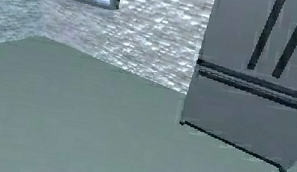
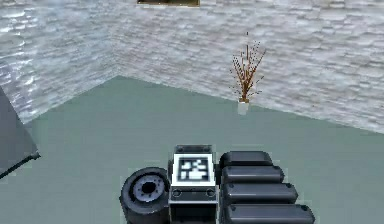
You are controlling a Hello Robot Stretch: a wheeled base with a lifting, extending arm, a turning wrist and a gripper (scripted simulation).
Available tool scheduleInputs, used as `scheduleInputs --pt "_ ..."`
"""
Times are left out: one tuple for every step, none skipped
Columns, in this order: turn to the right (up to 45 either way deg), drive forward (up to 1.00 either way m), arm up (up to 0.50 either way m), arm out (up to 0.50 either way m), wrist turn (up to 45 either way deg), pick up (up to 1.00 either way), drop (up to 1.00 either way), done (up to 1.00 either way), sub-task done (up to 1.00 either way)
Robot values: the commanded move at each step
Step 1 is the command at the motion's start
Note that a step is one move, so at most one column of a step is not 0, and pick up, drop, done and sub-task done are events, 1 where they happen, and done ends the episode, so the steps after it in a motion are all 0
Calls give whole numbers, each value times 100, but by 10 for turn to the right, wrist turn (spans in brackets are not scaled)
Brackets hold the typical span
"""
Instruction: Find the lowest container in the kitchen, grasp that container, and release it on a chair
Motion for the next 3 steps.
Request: scheduleInputs --pt "-180 0 0 0 0 0 0 0 0" --pt "0 55 0 0 0 0 0 0 0" --pt "-60 0 0 0 0 0 0 0 0"
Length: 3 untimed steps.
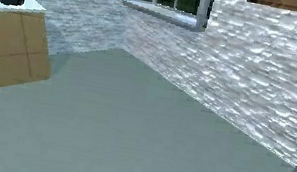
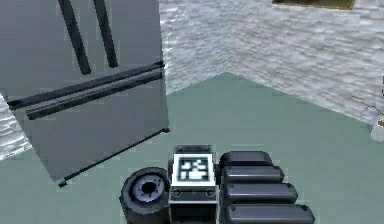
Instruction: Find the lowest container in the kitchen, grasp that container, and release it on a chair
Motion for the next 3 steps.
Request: scheduleInputs --pt "0 15 0 0 0 0 0 0 0" --pt "-390 0 0 0 0 0 0 0 0" --pt "0 70 0 0 0 0 0 0 0"
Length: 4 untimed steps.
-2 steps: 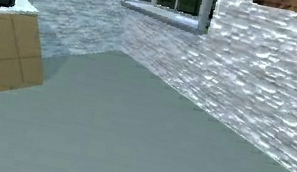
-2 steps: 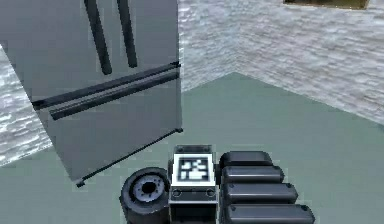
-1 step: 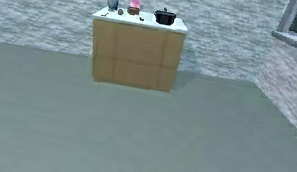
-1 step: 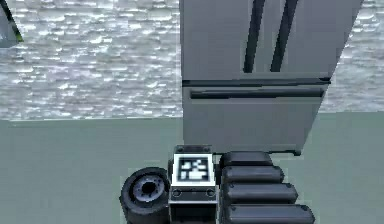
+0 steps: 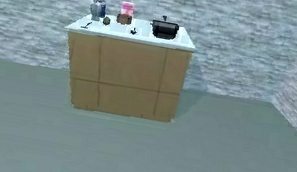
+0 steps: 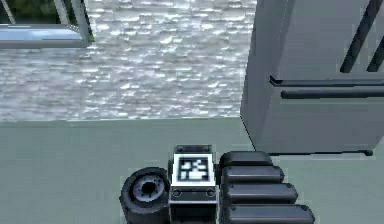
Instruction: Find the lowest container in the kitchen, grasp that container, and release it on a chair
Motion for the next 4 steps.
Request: scheduleInputs --pt "-450 0 0 0 0 0 0 0 0" --pt "0 15 0 0 0 0 0 0 0" --pt "-270 0 0 0 0 0 0 0 0" --pt "0 50 0 0 0 0 0 0 0"
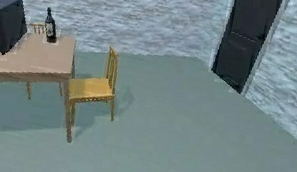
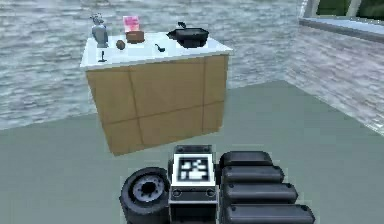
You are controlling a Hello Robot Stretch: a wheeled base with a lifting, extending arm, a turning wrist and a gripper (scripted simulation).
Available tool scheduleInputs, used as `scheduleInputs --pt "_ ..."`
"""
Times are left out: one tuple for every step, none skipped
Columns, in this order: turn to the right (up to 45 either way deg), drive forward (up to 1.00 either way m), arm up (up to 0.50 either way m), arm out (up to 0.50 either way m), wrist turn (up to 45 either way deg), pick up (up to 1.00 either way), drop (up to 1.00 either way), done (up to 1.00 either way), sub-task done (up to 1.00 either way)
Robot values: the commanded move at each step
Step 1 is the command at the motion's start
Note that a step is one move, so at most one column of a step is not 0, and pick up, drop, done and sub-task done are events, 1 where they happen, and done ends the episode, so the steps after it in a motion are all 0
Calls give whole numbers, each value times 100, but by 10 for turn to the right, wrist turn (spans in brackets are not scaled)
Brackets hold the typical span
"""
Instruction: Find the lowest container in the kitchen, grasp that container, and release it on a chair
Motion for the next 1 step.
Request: scheduleInputs --pt "-270 0 0 0 0 0 0 0 0"
